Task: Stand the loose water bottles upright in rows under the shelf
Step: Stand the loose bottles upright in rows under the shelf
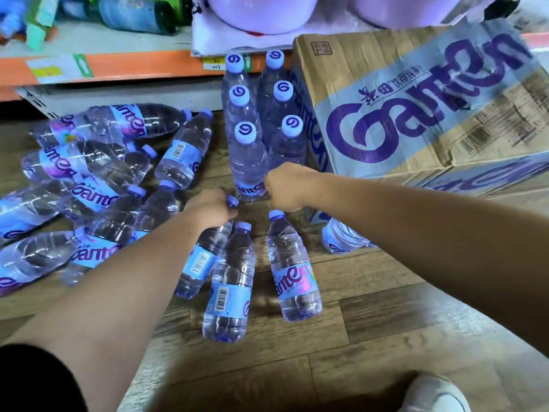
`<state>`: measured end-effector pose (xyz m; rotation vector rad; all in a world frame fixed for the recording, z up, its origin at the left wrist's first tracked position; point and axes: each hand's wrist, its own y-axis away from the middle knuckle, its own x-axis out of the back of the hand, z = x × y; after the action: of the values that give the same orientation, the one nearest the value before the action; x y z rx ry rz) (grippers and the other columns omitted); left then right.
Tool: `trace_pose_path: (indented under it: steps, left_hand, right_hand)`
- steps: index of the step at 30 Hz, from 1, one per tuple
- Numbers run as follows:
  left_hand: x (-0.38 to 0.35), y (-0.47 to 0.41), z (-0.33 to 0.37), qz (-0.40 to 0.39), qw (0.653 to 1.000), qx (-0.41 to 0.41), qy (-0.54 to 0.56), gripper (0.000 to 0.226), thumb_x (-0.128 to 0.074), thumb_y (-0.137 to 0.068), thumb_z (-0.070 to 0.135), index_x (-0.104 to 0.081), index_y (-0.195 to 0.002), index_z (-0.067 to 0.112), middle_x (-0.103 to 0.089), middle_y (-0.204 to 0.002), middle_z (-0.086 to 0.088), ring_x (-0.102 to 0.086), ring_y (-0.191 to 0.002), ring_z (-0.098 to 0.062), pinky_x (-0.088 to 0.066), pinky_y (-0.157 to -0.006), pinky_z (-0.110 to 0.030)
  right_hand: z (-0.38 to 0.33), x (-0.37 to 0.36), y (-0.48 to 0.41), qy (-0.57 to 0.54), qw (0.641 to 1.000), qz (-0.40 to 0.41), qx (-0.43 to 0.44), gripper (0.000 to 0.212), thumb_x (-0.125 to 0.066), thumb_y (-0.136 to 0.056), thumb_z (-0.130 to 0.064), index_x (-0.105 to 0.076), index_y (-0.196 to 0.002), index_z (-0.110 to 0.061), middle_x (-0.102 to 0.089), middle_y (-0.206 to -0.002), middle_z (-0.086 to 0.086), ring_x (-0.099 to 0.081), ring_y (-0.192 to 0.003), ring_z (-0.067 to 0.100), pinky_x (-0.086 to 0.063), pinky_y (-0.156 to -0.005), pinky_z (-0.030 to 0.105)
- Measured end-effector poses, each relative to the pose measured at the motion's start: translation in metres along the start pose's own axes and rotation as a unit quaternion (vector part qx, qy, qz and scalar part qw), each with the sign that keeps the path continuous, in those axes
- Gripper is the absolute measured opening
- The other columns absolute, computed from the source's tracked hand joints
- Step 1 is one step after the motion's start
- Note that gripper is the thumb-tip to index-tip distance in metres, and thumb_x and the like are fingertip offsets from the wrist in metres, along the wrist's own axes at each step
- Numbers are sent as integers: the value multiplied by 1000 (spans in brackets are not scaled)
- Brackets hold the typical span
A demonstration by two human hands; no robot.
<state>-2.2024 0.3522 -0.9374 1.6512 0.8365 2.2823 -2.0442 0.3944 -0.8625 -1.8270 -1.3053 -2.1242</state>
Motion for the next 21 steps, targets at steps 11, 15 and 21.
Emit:
trace_pose_path:
  steps: [11, 15, 21]
  left_hand:
    - [76, 37, -15, -13, 995, -90, -34, 47, -77, -67, 50, -65, -99, 18, -66, -93, 3, -61, -92, -19, -49, -83, -34]
    - [87, 54, 0, -11, 990, -127, -59, 39, -80, -65, 45, -65, -91, 21, -67, -91, 4, -60, -85, -17, -49, -79, -32]
    - [99, 63, 17, 23, 981, -181, -65, 33, -83, -64, 31, -62, -85, 15, -62, -77, -2, -57, -74, -23, -43, -66, -28]
  right_hand:
    - [-21, -53, -26, 31, 991, -130, -23, 62, -43, -94, -52, -51, -132, -3, -52, -138, 18, -50, -125, 34, -43, -100, 37]
    - [-21, -46, -22, 16, 994, -104, -6, 46, -49, -96, -38, -53, -128, -4, -57, -133, 16, -55, -119, 33, -48, -92, 33]
    - [-12, -15, -6, -65, 990, -106, 61, 11, -55, -90, -25, -57, -96, -15, -57, -93, 6, -54, -84, 26, -40, -69, 30]
